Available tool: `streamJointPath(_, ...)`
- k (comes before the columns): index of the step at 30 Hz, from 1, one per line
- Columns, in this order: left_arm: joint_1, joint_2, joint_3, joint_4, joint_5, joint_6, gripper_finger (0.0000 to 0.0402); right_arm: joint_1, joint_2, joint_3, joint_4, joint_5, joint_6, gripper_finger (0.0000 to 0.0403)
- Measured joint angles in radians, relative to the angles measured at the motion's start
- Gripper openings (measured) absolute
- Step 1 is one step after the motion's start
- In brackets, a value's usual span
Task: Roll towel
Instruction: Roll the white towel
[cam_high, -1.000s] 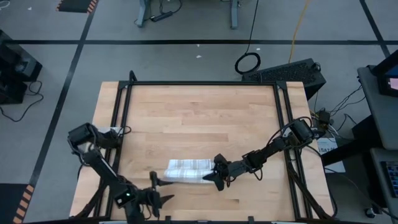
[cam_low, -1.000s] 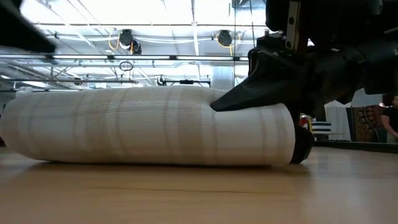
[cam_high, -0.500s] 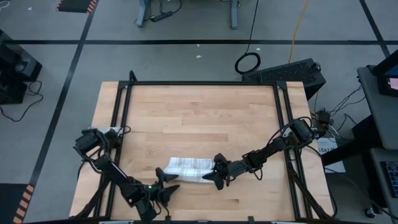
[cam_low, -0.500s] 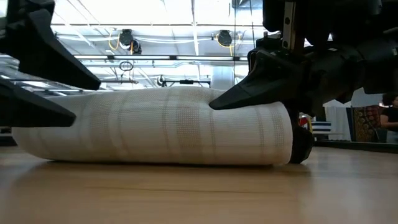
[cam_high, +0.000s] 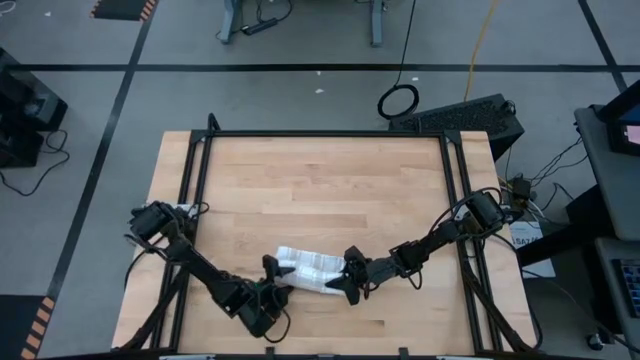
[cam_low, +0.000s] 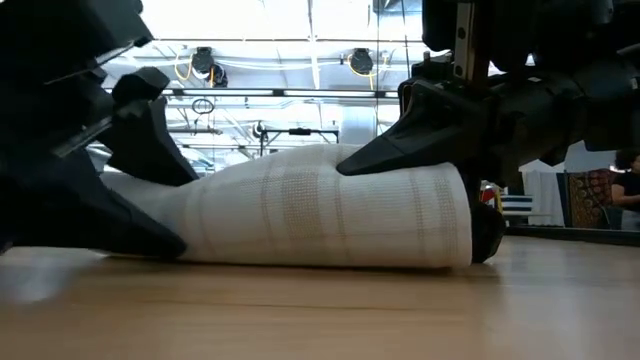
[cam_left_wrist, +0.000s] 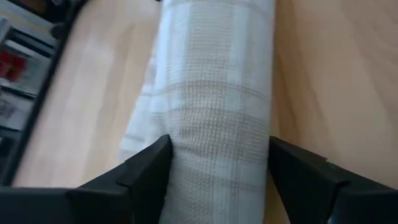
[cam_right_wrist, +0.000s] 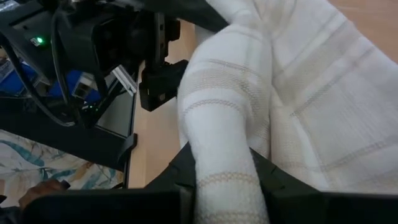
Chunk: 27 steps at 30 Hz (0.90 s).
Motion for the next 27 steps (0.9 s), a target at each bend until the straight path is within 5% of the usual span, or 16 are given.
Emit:
streamJointPath(7, 0.058, -0.006, 0.003, -0.004, 0.148, -0.071, 0.0223, 0.003, -0.008, -0.002, -0.008, -0.03, -0.067, 0.0095)
streamJointPath(16, 0.078, -0.076, 0.001, -0.027, 0.292, -0.059, 0.0141, 0.009, -0.215, -0.007, -0.413, -0.082, -0.261, 0.0244)
streamJointPath(21, 0.117, -0.105, 0.0, -0.034, 0.407, -0.049, 0.0131, 0.034, -0.393, -0.008, -0.631, -0.025, -0.37, 0.0299)
streamJointPath(27, 0.181, -0.11, 0.002, -0.027, 0.552, -0.05, 0.013, 0.121, -0.479, 0.002, -0.639, 0.123, -0.544, 0.0309)
